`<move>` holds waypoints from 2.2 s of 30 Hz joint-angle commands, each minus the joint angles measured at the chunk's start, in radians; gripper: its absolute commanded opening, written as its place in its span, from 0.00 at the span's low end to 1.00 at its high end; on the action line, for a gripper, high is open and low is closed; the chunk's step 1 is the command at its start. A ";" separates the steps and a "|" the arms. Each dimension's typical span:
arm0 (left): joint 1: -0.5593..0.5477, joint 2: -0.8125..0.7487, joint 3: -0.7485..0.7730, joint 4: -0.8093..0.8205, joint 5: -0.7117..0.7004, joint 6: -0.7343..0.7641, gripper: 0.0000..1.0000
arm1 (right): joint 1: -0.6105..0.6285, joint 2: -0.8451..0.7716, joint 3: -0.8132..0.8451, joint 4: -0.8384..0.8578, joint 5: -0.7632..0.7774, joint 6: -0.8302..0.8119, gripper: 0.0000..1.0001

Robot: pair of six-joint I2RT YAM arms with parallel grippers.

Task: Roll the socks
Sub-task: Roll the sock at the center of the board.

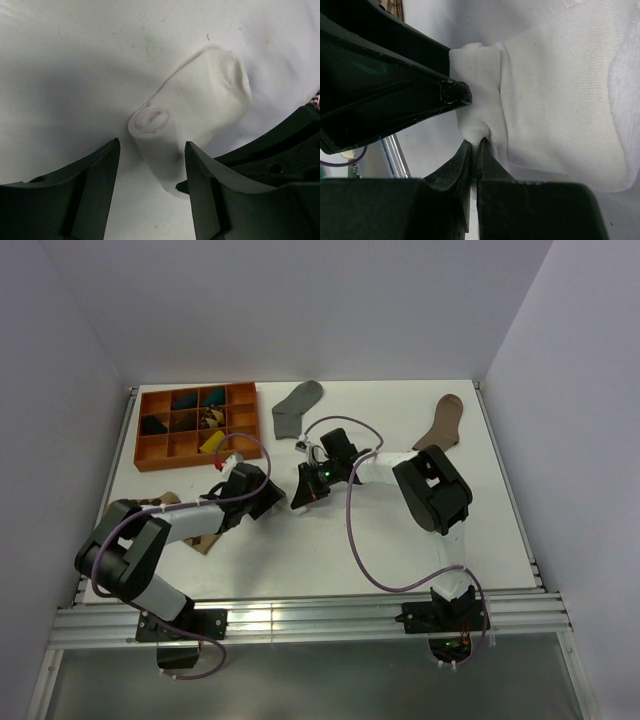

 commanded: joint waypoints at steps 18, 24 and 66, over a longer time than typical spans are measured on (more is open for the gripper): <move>-0.018 0.130 0.118 -0.150 -0.042 0.073 0.08 | 0.020 -0.218 -0.195 0.107 0.260 -0.026 0.38; -0.020 0.137 0.181 -0.253 -0.023 0.142 0.04 | 0.127 -0.376 -0.319 0.221 0.547 -0.121 0.54; -0.023 0.130 0.238 -0.316 0.082 0.208 0.21 | 0.486 -0.244 -0.322 0.317 1.118 -0.351 0.00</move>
